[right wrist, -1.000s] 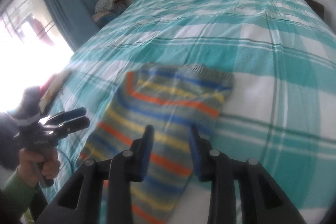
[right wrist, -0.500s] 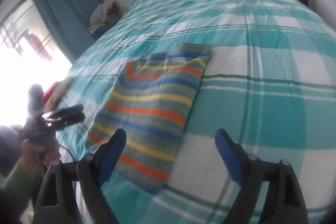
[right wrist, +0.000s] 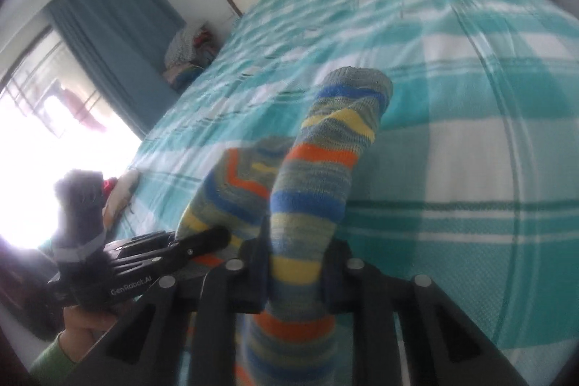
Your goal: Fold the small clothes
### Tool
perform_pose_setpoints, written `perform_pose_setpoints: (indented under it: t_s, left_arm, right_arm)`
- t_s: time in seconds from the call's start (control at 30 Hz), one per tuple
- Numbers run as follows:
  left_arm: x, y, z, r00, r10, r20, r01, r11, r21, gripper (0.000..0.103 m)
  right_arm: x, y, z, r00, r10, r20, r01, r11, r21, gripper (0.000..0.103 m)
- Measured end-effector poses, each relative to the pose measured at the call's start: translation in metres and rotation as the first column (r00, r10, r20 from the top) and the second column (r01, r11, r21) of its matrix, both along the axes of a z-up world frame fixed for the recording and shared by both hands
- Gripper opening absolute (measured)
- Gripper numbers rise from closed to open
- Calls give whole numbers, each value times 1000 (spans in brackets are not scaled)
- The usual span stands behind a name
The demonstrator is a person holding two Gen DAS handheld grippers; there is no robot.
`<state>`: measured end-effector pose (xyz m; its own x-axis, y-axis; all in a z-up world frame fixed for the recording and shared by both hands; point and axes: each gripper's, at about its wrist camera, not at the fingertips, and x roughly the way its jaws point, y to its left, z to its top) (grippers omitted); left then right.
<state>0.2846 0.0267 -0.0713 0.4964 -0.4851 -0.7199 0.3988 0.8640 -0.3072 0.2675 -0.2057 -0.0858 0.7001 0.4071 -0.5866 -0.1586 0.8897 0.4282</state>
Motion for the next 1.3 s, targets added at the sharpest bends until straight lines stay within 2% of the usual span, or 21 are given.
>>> perform_pose_setpoints:
  t_s: [0.03,0.1,0.13,0.17,0.2,0.23,0.27,0.37,0.47,0.7,0.93,1.07,1.17,1.3]
  left_arm:
    - [-1,1,8,1000,7,16,-7,1000,-2,15]
    - [0,0,14,999,30,41,-31,999,20,25]
    - [3,-3,11,998,48,43,-50,997,54,53]
    - [4,-5,4,996,79,49,-84,991,105,86]
    - [0,-2,-3,990,122,70,-132,979,156,94]
    - [-7,1,-8,981,161,105,-179,964,195,94]
    - [-16,6,-10,975,179,134,-206,953,222,94]
    - [-46,11,-10,954,207,216,-262,927,270,97]
    - [-77,14,0,933,228,278,-304,913,273,101]
    - [-121,4,29,906,243,347,-352,887,299,102]
    - [-159,6,49,895,284,345,-392,870,300,103]
    - [-179,8,53,897,312,314,-416,836,358,103]
    - [-194,14,53,916,307,258,-385,854,350,103]
    - [-212,21,54,921,318,225,-378,868,322,102]
  right_arm:
    - [-1,3,11,1000,12,22,-12,1000,-2,22]
    - [1,4,24,999,16,39,-16,1000,-2,22]
    - [3,2,26,999,6,34,-5,1000,-7,25]
    - [8,-2,23,1000,-12,7,12,1000,-20,29]
    - [12,-6,16,999,-38,-33,36,998,-51,47]
    - [8,-13,8,995,-81,-62,74,991,-107,70]
    - [3,-19,0,989,-128,-80,113,979,-173,76]
    - [-24,-32,-18,978,-177,-109,138,947,-291,77]
    - [-57,-33,-22,971,-211,-116,154,915,-373,80]
    - [-119,2,13,978,-208,-28,172,868,-466,86]
    - [-162,46,41,983,-181,17,164,837,-523,90]
    - [-181,59,48,981,-192,8,168,838,-520,93]
    - [-197,69,50,980,-199,3,172,838,-519,95]
    - [-217,80,52,979,-203,-9,171,847,-504,95]
